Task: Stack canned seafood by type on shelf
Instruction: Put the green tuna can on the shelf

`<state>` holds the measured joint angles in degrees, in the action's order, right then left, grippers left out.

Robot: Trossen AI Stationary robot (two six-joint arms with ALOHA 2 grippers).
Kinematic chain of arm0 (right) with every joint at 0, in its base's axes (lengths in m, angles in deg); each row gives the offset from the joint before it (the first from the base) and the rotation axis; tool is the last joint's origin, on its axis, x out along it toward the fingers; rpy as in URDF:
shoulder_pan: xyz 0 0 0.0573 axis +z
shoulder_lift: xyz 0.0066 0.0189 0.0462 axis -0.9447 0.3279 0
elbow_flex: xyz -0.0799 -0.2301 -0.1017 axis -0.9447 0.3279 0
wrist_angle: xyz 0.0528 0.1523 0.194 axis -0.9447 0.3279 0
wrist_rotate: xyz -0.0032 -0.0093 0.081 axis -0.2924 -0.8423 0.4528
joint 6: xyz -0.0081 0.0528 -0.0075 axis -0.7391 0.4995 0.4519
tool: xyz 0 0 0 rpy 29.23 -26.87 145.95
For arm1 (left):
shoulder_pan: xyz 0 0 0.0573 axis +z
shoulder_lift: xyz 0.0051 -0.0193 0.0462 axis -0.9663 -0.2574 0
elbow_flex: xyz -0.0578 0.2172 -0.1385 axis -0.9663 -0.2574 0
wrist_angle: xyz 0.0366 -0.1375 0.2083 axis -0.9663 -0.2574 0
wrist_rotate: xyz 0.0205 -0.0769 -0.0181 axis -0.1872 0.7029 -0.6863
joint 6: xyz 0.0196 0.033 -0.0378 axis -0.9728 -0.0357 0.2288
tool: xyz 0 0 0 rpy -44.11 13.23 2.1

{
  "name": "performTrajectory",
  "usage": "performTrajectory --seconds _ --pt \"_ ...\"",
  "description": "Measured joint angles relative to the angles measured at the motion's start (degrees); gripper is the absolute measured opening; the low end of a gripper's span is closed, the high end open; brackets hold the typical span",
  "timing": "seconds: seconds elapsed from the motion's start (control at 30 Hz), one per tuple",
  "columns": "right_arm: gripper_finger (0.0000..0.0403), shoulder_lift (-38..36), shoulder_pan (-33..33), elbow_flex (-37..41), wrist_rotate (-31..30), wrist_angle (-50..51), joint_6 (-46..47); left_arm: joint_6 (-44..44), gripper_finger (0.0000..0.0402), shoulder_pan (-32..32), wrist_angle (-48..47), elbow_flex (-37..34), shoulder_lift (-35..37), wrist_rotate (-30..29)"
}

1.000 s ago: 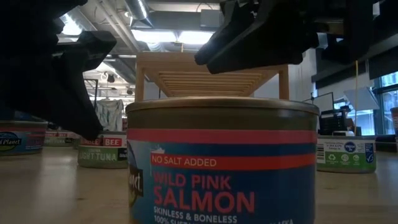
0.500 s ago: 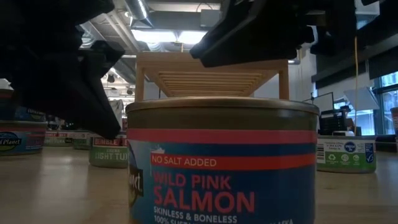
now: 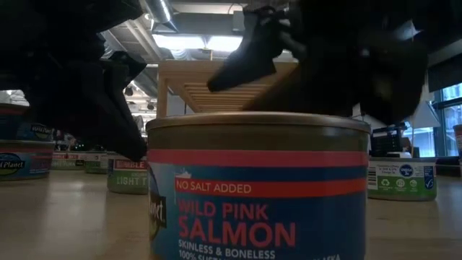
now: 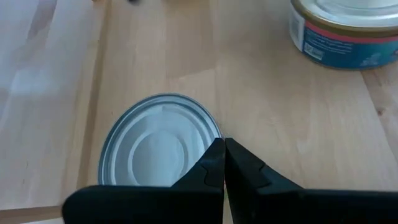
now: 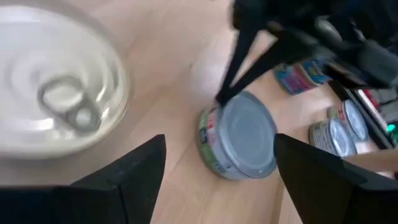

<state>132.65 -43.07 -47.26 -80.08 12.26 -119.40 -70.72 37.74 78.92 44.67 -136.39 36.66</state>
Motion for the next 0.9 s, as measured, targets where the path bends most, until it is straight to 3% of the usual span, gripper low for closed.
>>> performTrajectory --seconds 0.17,0.63,0.9 --pt "0.0284 2.60 -0.07 0.00 -3.69 -2.49 -5.88 0.23 0.0000 0.11 0.02 0.92 0.00 -0.03" --pt "0.0282 6.08 -0.83 -0.03 -4.93 -3.44 -6.24 1.25 0.0000 2.38 2.68 2.34 0.02 -0.35" --pt "0.0282 7.70 -0.83 -0.07 -10.09 -5.63 -7.37 1.25 0.0000 3.30 5.94 2.36 0.09 -0.39"
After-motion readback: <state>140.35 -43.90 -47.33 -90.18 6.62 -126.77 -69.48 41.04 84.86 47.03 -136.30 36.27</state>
